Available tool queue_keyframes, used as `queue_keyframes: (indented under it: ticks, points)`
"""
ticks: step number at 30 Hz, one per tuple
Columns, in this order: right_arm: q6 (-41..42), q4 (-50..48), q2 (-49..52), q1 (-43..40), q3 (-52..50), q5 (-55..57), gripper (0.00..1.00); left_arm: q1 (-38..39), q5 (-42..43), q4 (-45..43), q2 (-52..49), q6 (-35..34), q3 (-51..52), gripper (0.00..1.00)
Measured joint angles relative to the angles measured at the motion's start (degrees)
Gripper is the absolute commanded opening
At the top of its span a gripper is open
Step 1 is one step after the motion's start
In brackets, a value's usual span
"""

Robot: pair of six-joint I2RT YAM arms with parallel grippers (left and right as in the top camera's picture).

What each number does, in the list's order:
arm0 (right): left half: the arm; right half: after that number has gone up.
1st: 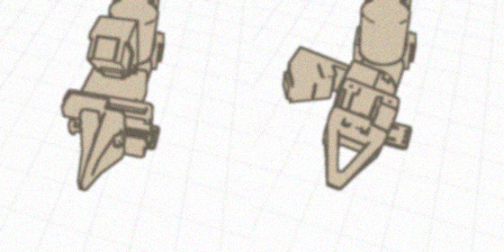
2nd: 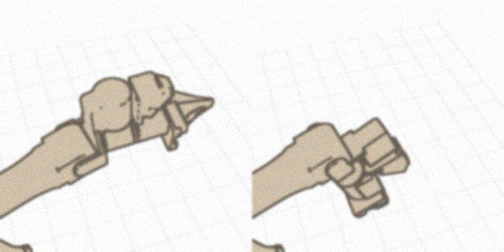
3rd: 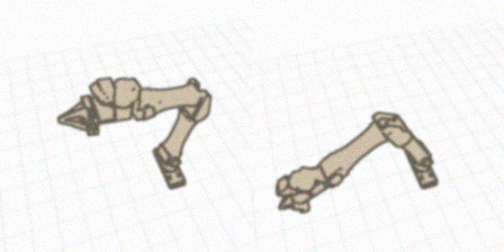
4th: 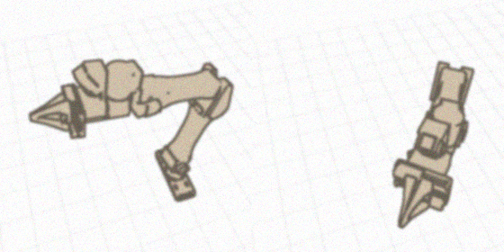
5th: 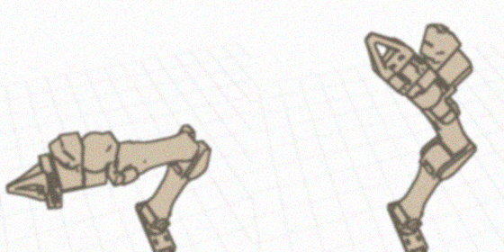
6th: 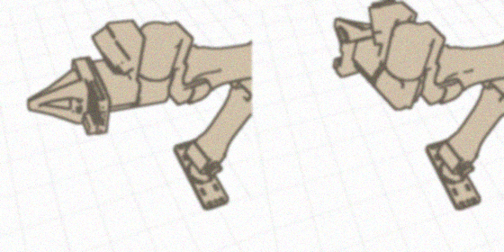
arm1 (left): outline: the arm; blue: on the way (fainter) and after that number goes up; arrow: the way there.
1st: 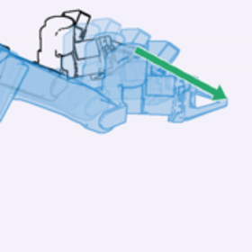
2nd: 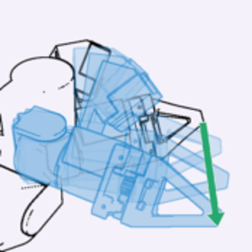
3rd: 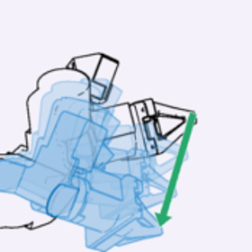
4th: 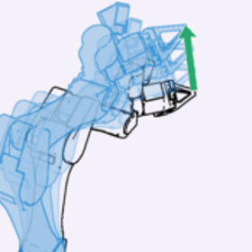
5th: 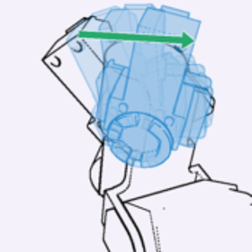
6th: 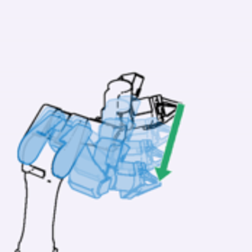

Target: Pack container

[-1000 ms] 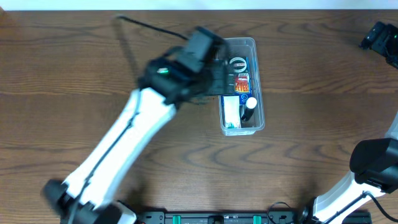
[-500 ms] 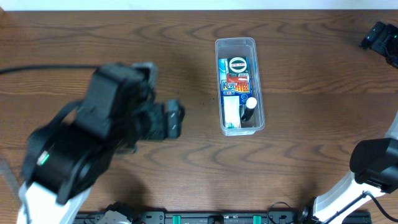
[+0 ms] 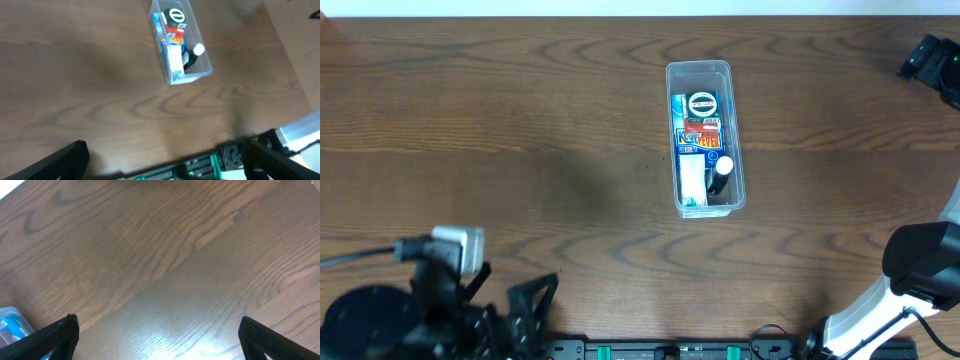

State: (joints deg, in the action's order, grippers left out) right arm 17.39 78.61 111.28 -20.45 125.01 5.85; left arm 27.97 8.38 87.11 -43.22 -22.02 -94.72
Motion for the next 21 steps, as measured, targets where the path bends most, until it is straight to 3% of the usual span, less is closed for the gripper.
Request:
queue_keyframes:
  ticks: [15,21]
  points:
    - [0.00,-0.02,0.00,0.00,0.00,0.00,0.99,0.00,0.04,4.90,2.03,0.46,0.72,0.98]
    - [0.00,0.00,0.00,0.00,0.00,0.00,0.99,-0.07,0.20,1.38,2.21,8.50,6.19,0.98]
